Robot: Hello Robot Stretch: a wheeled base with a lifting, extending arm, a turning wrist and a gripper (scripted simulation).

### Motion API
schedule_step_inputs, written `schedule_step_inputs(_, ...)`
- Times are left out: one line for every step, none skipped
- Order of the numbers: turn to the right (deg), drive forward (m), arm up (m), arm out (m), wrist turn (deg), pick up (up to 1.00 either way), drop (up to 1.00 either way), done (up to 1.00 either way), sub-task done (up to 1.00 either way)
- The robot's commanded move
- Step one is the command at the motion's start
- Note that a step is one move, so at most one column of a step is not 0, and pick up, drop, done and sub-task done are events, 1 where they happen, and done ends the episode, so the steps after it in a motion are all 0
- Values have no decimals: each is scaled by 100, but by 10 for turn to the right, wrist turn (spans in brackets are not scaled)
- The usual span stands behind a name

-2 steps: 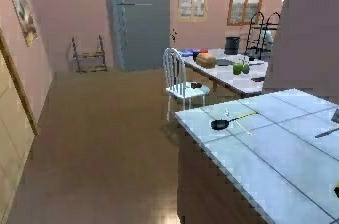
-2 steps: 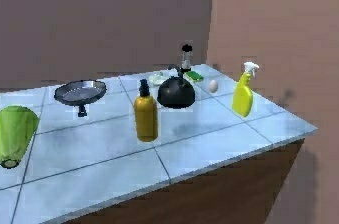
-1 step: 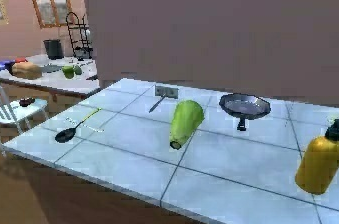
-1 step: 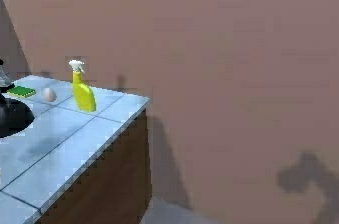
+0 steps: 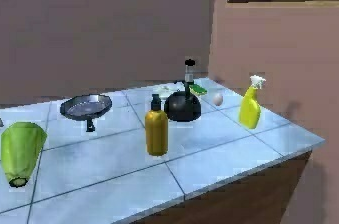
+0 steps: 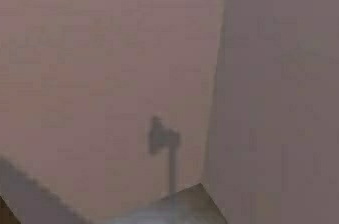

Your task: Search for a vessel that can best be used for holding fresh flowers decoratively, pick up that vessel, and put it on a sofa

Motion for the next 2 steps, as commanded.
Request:
schedule_step_inputs(420,0,0,0,0,0,0,0,0)
schedule_step_inputs(0,45,0,0,0,0,0,0,0)
